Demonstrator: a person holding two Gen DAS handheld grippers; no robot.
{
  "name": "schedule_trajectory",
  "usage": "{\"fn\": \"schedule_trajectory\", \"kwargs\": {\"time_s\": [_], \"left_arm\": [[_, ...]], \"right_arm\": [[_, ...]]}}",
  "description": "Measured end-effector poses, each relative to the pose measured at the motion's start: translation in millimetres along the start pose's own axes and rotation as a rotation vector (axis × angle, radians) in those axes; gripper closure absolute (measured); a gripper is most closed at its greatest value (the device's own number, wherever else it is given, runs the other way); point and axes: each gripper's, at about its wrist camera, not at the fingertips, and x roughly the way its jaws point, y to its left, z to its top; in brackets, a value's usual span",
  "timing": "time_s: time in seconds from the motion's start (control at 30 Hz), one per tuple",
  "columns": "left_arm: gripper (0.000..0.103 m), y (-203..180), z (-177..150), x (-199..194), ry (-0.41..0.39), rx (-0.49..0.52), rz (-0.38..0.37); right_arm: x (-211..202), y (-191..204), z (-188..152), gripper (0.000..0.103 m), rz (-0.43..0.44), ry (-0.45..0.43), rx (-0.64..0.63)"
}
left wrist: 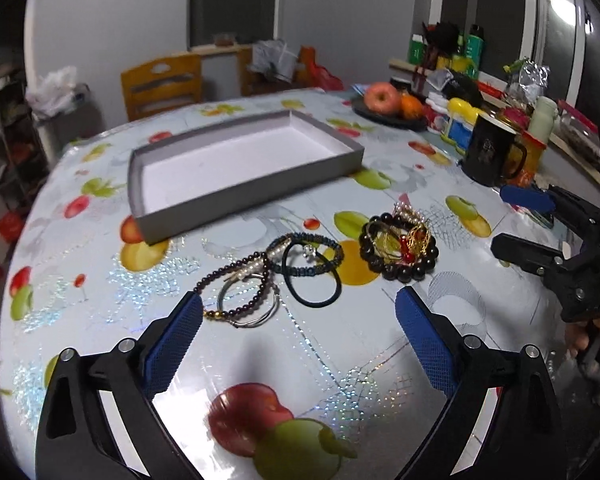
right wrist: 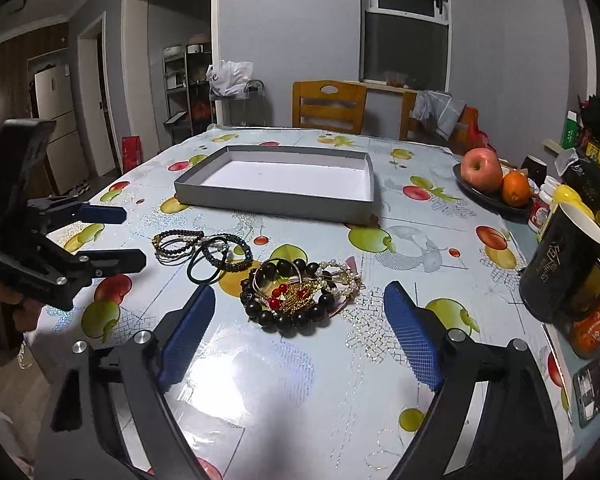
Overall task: Organize jewelry
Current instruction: 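Grasp the small black bead bracelet with the left gripper while the right gripper reaches the red-gold pendant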
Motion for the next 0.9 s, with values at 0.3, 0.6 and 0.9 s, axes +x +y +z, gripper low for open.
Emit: {"fn": "schedule_trajectory", "kwargs": {"time_s": [0.3, 0.6, 0.9], "left_arm": [[0.014, 25, 14, 28, 0.073, 0.009, 0.053], [0.049, 24, 19, 55, 0.132, 0.057, 0.031], [0.094, 27, 17, 71, 0.155, 0.078, 0.046]], "right_arm": [[6, -20, 11, 0.023, -0.003, 0.045, 0.004], [16, -21, 11, 0.023, 0.029, 0.07, 0.008], [19, -17, 12, 0.023, 0.031, 0.079, -0.003]]}}
